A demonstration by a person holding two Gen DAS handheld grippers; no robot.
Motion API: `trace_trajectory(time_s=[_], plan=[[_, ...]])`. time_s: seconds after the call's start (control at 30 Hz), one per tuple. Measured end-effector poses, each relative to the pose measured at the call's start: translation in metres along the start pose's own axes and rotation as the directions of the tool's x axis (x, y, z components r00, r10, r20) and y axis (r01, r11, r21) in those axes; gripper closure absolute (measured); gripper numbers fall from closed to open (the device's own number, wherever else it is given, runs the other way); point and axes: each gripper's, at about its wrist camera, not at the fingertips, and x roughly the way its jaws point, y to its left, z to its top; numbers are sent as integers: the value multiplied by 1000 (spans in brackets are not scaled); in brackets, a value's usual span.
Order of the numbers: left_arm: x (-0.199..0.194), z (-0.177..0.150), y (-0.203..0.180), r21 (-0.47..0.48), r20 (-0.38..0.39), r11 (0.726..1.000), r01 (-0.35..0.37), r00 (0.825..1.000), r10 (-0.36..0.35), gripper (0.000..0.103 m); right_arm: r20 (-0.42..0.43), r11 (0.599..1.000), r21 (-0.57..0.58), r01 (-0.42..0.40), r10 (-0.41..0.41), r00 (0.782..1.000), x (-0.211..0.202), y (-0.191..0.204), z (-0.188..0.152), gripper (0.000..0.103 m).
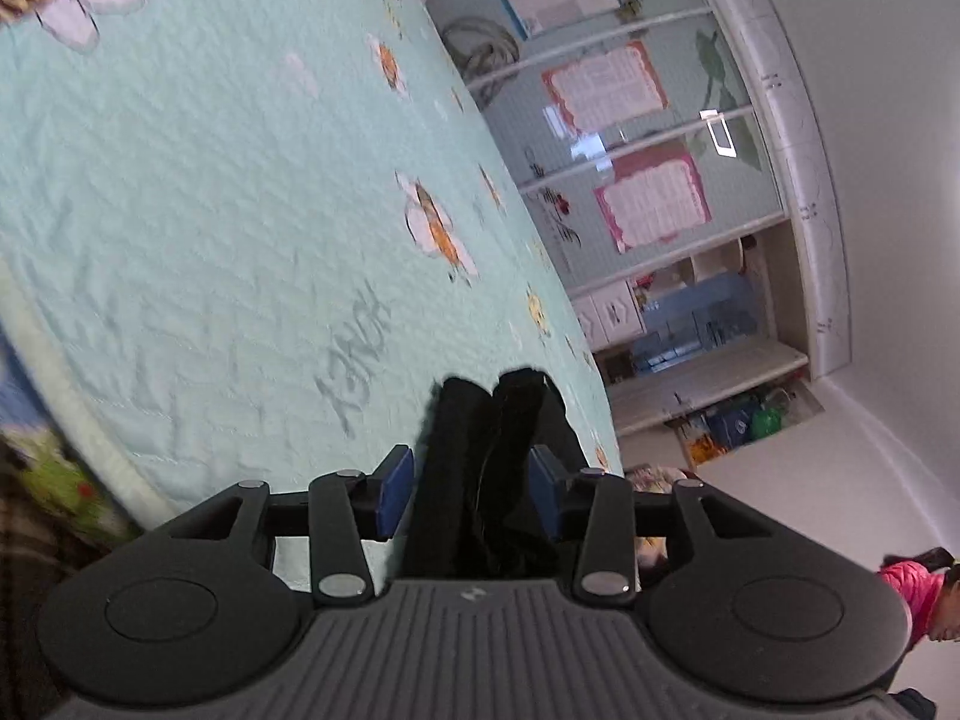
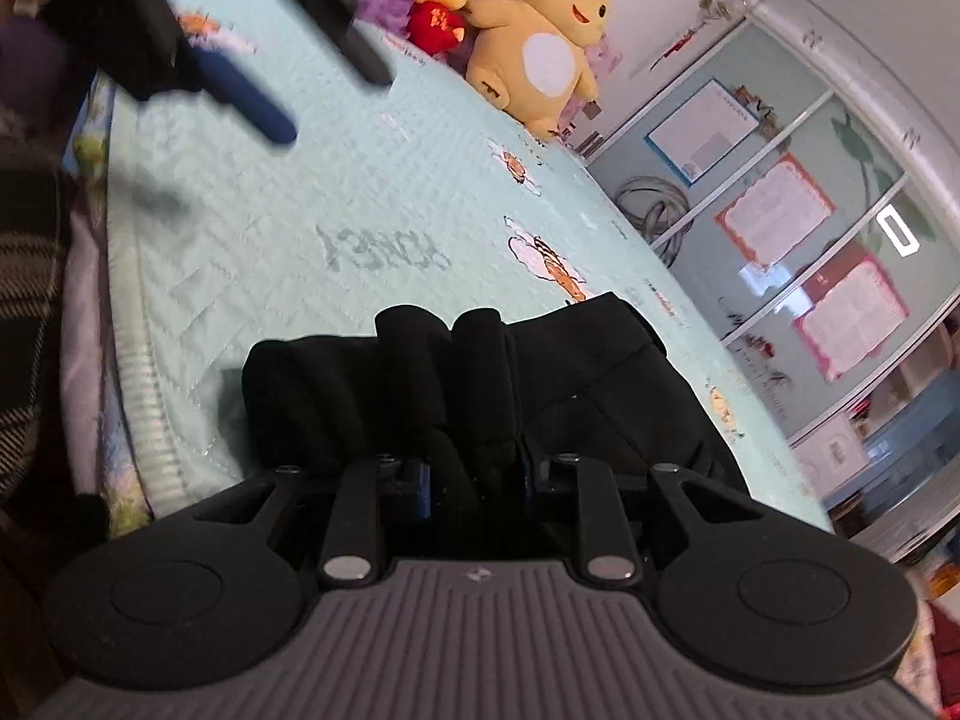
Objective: Fold clothes
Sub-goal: 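Pinch the bundle with the left gripper while the right gripper holds and lifts it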
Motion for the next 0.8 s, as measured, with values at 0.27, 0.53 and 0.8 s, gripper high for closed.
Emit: trace_trajectory(time_s=[0.27, 0.53, 0.8], plan=[[3, -2, 15, -18, -25, 1000, 10, 1000, -11, 60, 113, 987, 157, 44, -62, 992, -37, -46, 41, 80], [-6, 4, 16, -7, 0, 1000, -25, 1000, 25, 58, 67, 997, -75, -20, 25, 997, -10, 28, 9, 75], [4, 1, -7, 64, -16, 998, -13, 1000, 14, 58, 157, 992, -126, 32, -12, 988, -40, 33, 14, 56]])
